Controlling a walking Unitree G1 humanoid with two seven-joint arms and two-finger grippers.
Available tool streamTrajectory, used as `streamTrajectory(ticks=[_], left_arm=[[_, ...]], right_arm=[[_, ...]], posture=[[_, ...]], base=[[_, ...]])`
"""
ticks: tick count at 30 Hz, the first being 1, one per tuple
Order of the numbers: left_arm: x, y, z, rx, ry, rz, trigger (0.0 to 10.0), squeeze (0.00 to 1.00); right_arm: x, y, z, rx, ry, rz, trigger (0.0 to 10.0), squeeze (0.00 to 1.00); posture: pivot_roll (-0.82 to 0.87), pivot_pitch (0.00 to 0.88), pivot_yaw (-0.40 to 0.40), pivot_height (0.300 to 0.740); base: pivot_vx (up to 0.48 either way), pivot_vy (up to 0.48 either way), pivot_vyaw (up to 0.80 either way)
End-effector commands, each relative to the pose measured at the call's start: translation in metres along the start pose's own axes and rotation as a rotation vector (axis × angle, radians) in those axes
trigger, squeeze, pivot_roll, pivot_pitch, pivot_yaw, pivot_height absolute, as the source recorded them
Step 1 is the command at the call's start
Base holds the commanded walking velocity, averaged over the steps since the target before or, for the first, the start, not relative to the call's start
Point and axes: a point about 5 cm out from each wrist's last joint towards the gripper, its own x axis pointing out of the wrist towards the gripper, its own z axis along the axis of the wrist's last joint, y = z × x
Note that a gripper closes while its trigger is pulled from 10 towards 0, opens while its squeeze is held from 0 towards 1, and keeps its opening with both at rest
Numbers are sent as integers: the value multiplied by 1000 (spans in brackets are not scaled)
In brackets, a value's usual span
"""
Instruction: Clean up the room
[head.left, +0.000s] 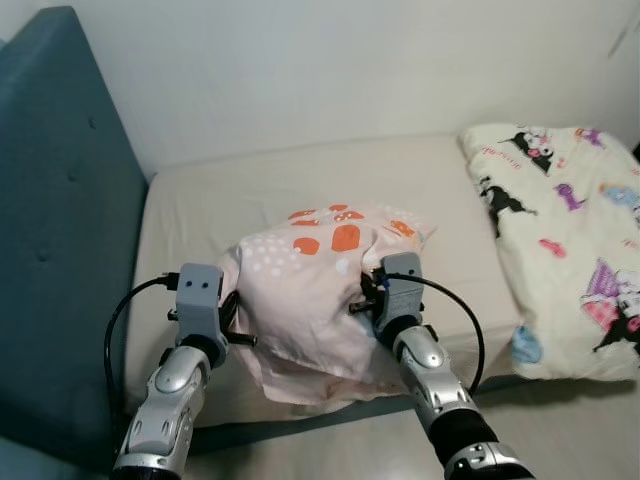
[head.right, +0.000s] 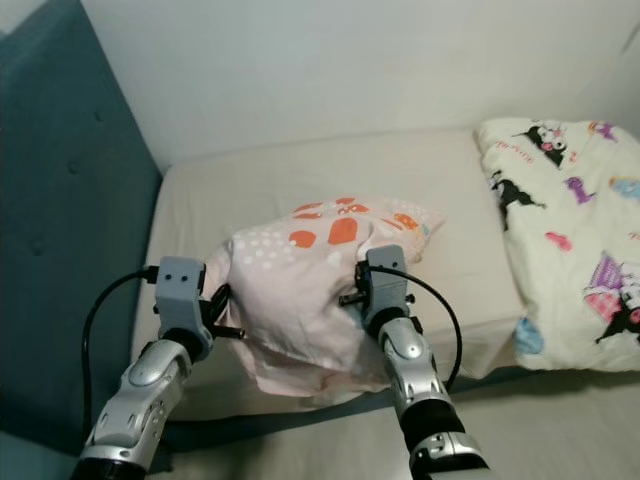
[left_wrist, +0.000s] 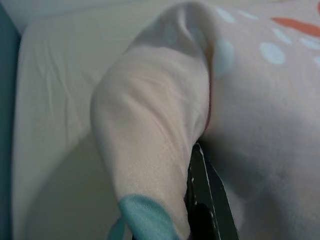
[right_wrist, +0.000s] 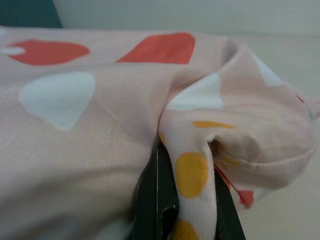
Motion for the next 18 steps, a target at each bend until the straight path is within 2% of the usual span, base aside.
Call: streamTrajectory(ticks=[1, 10, 16, 18], left_arm=[[0, -6, 9, 8, -37, -39, 10000, 0], [0, -8, 9, 37, -38, -35, 10000, 0], [-1, -8, 10, 27, -51, -39, 10000, 0], [-1, -9, 10, 1, -47, -38, 10000, 0]], right_arm=[[4, 9, 8, 6, -40, 32, 10000, 0], [4, 9, 8, 8, -42, 29, 10000, 0], [3, 8, 7, 10, -42, 26, 10000, 0], [3, 7, 7, 12, -41, 23, 10000, 0]], posture=[[58, 122, -5, 740], [62, 120, -1, 740], [62, 122, 0, 740], [62, 123, 0, 740]], base=[[0, 0, 0], [0, -480, 0], [0, -465, 0], [0, 0, 0]])
